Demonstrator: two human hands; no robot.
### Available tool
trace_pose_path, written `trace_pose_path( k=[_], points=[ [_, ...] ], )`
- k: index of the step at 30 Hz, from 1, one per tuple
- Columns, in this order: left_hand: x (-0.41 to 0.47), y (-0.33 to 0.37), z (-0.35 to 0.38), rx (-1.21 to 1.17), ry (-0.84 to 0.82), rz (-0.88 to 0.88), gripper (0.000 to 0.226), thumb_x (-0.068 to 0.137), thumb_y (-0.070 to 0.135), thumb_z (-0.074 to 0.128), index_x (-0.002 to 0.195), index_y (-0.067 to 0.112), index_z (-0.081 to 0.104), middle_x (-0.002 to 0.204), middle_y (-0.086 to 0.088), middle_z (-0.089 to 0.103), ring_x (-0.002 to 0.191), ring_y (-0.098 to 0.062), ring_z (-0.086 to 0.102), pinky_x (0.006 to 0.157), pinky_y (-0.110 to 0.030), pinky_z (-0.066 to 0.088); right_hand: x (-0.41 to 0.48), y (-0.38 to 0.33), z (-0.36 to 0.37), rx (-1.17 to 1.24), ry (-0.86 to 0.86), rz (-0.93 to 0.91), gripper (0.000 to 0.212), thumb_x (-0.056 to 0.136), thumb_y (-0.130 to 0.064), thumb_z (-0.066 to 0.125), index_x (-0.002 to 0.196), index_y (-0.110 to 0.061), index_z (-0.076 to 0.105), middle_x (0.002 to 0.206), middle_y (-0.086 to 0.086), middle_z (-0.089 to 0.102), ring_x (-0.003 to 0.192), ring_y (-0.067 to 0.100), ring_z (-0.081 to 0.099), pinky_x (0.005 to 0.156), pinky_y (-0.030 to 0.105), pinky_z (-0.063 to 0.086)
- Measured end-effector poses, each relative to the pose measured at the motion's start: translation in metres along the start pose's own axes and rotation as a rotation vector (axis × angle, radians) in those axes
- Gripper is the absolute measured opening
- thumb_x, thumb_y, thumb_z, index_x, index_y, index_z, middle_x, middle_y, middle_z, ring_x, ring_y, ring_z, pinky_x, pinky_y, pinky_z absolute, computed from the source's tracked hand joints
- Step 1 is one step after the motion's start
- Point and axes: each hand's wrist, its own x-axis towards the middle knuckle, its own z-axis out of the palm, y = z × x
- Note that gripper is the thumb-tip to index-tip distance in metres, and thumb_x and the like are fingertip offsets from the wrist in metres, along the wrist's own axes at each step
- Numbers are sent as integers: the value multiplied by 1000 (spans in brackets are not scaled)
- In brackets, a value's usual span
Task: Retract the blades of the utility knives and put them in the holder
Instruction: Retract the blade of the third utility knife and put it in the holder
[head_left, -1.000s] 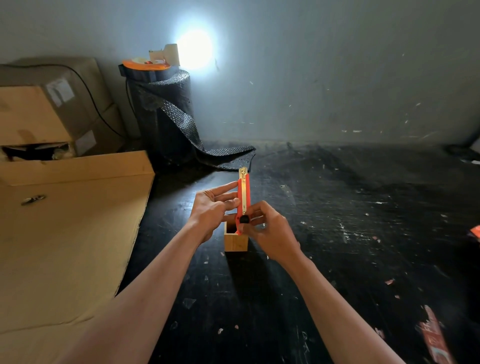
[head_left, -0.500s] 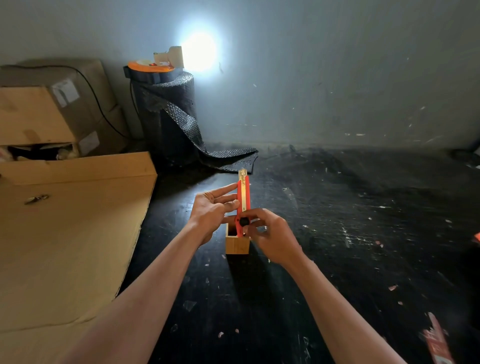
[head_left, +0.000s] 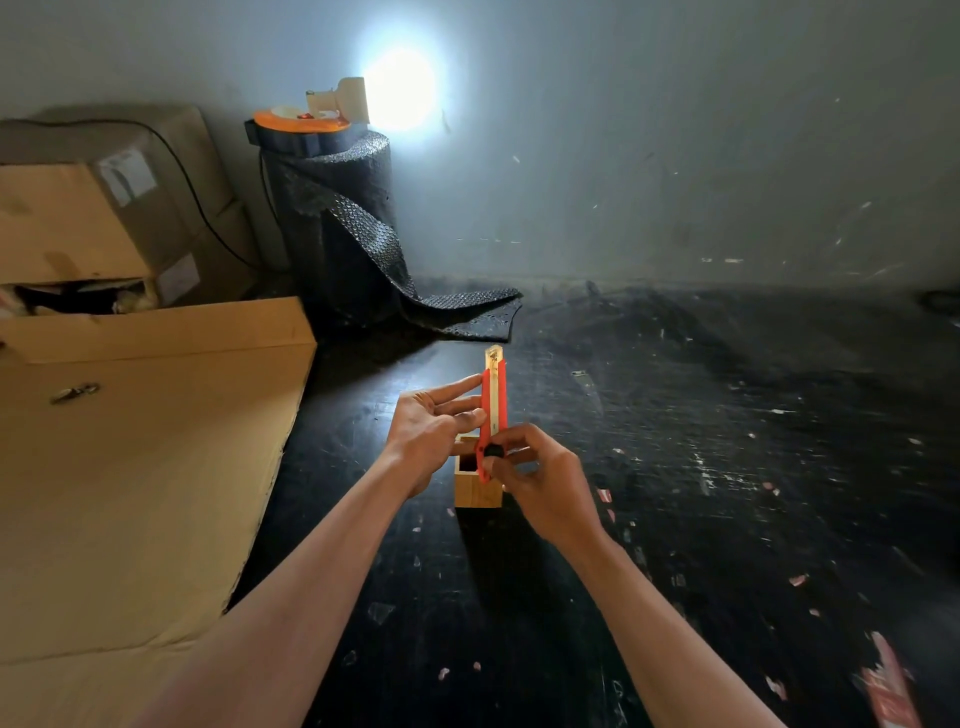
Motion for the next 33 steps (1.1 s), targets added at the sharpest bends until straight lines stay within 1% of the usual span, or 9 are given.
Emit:
trace_pose_path(
  k=[5, 8, 14, 18, 21, 22, 25, 30, 33],
  points=[
    [8, -12, -4, -35, -12, -31, 46, 90, -15, 66, 124, 15, 73, 98, -3, 84, 87, -23, 82, 67, -37, 67, 23, 0, -7, 171, -32, 30, 37, 93, -27, 75, 124, -18, 56, 112, 0, 73, 101, 15, 75, 81, 31, 65],
    [15, -22, -4, -48, -32, -36, 46, 89, -14, 69, 126, 14, 72, 103, -7, 83, 87, -26, 82, 71, -39, 67, 47, -3, -12, 250, -36, 54, 45, 94, -17, 74, 134, -16, 53, 103, 10, 76, 90, 20, 78, 77, 32, 65],
    [41, -45, -13, 125, 97, -6, 43, 88, -10, 73, 129, 2, 68, 115, -19, 77, 81, -12, 80, 74, -28, 66, 90, 9, -7, 129, -64, 103, 16, 95, -8, 69, 111, -10, 66, 95, 10, 74, 81, 25, 78, 71, 42, 67],
    [54, -75, -24, 464, 134, -8, 61, 84, -1, 79, 141, 10, 61, 139, -14, 67, 122, -25, 68, 98, -37, 59, 114, 19, 1, 40, -19, 117, 9, 96, -13, 69, 102, -11, 65, 92, 8, 72, 81, 19, 75, 70, 34, 64],
    [59, -100, -27, 542, 125, -80, 80, 79, 5, 83, 151, 16, 50, 151, -10, 57, 135, -27, 58, 77, -17, 60, 128, 23, 11, -40, -43, 134, 11, 97, -19, 68, 104, -11, 66, 89, -1, 70, 76, 9, 69, 58, 14, 52],
    [60, -107, -27, 562, 119, -98, 84, 78, 10, 85, 153, 17, 48, 153, -10, 56, 136, -27, 57, 79, -17, 60, 132, 25, 14, -70, -58, 139, 12, 97, -19, 68, 104, -10, 67, 90, -1, 70, 76, 10, 68, 56, 13, 50],
    [65, -120, -27, 574, 116, -149, 89, 78, 21, 88, 155, 17, 45, 154, -9, 55, 138, -25, 56, 108, -38, 48, 140, 32, 24, -182, -101, 144, 10, 95, -16, 67, 104, -12, 68, 95, 0, 71, 83, 17, 67, 59, 18, 47],
    [71, -133, -27, 575, 135, -172, 80, 81, 20, 87, 152, 20, 50, 151, -6, 58, 131, -25, 62, 104, -49, 55, 145, 42, 42, -298, -146, 175, 8, 91, -17, 63, 95, -11, 67, 91, 12, 77, 84, 31, 72, 70, 39, 58],
    [72, -140, -28, 569, 153, -163, 70, 84, 16, 84, 148, 19, 55, 146, -3, 63, 135, -21, 59, 111, -46, 50, 145, 47, 48, -342, -170, 196, 11, 91, -17, 60, 96, -10, 67, 90, 15, 75, 85, 35, 70, 71, 42, 58]
  ],
)
